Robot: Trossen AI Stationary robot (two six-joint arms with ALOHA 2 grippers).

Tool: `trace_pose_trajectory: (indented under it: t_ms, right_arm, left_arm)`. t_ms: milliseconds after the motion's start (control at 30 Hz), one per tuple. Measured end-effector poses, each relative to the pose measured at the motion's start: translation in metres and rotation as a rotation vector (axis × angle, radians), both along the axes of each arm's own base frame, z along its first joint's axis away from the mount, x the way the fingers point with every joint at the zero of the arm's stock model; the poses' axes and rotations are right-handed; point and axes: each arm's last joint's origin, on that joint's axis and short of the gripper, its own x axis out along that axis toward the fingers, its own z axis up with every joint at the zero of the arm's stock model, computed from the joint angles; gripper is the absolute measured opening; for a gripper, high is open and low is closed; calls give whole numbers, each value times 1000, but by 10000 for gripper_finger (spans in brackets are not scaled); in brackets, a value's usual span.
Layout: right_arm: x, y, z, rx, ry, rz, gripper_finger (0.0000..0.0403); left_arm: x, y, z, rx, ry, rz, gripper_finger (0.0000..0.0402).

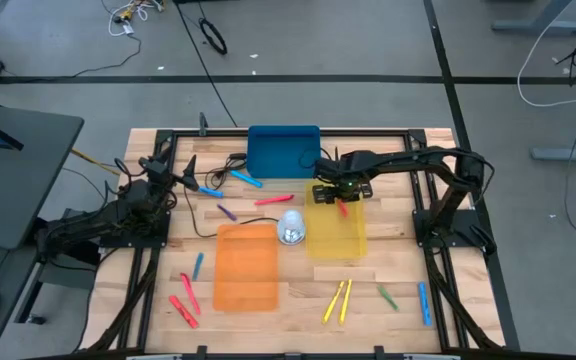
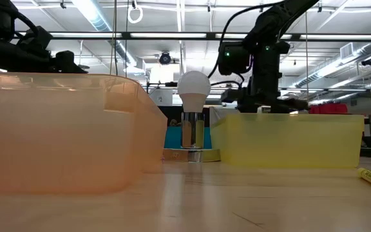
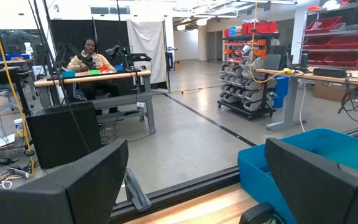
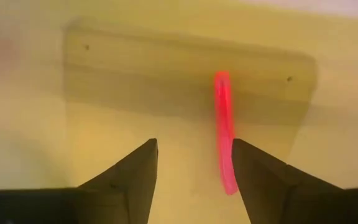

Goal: Pick & Place Markers
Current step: Put the small green pen into the yellow bin

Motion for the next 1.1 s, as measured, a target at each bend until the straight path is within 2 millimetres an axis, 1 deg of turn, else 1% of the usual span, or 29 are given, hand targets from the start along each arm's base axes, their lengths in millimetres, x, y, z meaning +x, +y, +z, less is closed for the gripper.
trace_pose_trajectory:
  t_ms: [400,633,833,1100]
  right_arm:
    - [-9,12,32,-52,-89,155,203]
    - [-24,17,56,-77,-129,220,203]
    - [-42,21,72,-72,-114,206,203]
    - [-59,24,83,-49,-67,169,203]
  left_arm:
    - [0,0,0,0,0,0,383]
    - [0,0,0,0,0,0,383]
    - [0,0,0,0,0,0,383]
    - [0,0,0,0,0,0,383]
